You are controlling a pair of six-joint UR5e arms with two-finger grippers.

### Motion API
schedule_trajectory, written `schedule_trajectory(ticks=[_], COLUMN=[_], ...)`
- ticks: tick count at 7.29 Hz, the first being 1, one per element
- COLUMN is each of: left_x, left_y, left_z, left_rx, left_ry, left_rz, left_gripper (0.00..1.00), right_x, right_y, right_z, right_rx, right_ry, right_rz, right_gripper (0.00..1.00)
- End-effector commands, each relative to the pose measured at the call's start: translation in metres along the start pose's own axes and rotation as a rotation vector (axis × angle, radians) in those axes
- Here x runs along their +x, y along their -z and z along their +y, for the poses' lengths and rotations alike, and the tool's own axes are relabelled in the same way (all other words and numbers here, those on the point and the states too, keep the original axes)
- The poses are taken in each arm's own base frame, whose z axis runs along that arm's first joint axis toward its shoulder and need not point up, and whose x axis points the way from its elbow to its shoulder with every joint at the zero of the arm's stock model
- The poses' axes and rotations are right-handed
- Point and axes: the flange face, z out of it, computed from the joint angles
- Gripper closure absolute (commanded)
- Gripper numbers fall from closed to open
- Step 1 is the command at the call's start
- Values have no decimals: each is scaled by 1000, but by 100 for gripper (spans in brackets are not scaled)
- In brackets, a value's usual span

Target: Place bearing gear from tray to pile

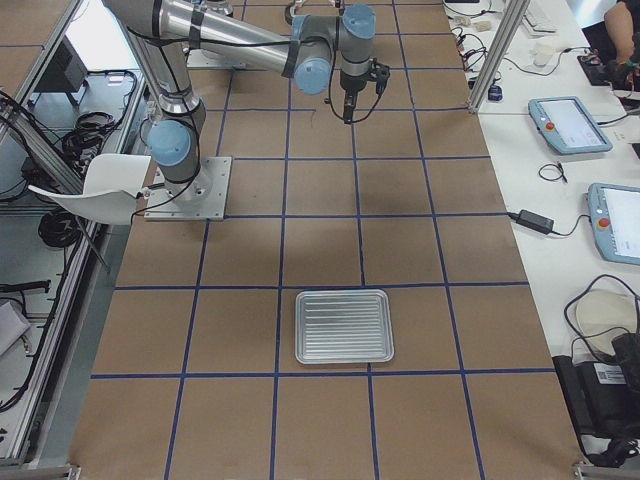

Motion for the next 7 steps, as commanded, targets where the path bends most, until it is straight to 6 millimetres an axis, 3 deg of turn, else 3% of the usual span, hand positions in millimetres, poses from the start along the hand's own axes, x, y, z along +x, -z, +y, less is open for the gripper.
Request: schedule_trajectory(ticks=[1,2,3,4,6,7], left_x=[125,184,238,278,337,353], left_y=[33,32,15,-4,-44,-65], left_z=[-43,-59,-67,-73,-85,-84], left_rx=[52,57,21,-14,-22,-60], left_ry=[128,271,377,374,353,332], left_rz=[-10,19,123,147,156,143], left_gripper=[2,0,0,0,0,1], right_x=[27,25,30,30,12,-6], right_y=[55,59,56,59,61,58], right_z=[27,36,36,38,45,50], right_rx=[8,-7,-26,-19,-16,-13], right_ry=[2,0,-1,4,29,55], right_rz=[26,25,30,37,44,72], right_gripper=[0,0,0,0,0,0])
